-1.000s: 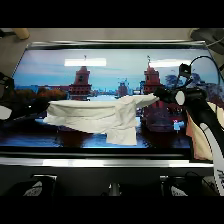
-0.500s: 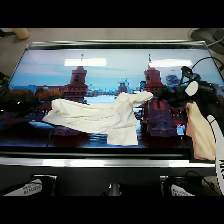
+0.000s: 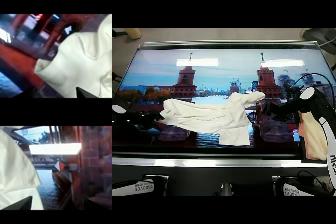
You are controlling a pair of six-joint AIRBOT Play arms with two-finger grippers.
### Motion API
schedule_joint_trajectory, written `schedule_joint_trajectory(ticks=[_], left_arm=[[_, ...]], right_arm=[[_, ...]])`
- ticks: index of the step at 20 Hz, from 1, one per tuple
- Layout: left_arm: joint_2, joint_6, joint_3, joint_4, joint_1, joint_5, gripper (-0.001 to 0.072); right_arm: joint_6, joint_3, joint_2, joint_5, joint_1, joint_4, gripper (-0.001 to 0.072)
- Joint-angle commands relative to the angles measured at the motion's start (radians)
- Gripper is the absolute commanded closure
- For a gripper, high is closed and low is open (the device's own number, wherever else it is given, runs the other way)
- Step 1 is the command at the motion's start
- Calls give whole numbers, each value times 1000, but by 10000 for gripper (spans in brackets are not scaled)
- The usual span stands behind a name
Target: Fold the shirts.
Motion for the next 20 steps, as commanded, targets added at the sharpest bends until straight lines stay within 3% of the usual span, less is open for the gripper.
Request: schedule_joint_trajectory(ticks=[1, 2, 3, 4, 5, 9, 10, 11, 12, 13, 16, 20], left_arm=[[-45, -18, -14, -24, -52, 91, 185], [-47, -30, -13, -25, -53, 101, 405], [-46, -29, -10, -24, -51, 101, 562], [-45, -27, -1, -25, -47, 96, 648], [-39, -18, 11, -24, -43, 84, 675], [19, 13, 54, -24, -46, 16, 676], [37, 26, 54, -24, -49, 7, 676], [53, 27, 54, -24, -52, -11, 676], [69, 27, 55, -25, -54, -29, 676], [92, 27, 61, -25, -54, -48, 676], [239, 48, 151, -25, -52, -65, 677], [543, 68, 507, -25, -53, -14, 676]], right_arm=[[-43, -17, -71, 48, 0, 69, 38], [-48, -18, -94, 46, 15, 78, 39], [-55, -18, -117, 40, 49, 78, 38], [-72, -18, -137, 26, 92, 77, 30], [-94, -18, -156, -5, 140, 76, 21], [-85, -18, -214, -145, 266, 148, 33], [-86, -18, -223, -163, 287, 185, 54], [-85, -18, -228, -196, 308, 197, 139], [-74, -16, -227, -236, 320, 197, 368], [-43, -4, -224, -250, 319, 198, 705], [-86, 122, -124, -158, 271, 154, 695], [-85, 462, 217, -161, 147, 39, 695]])
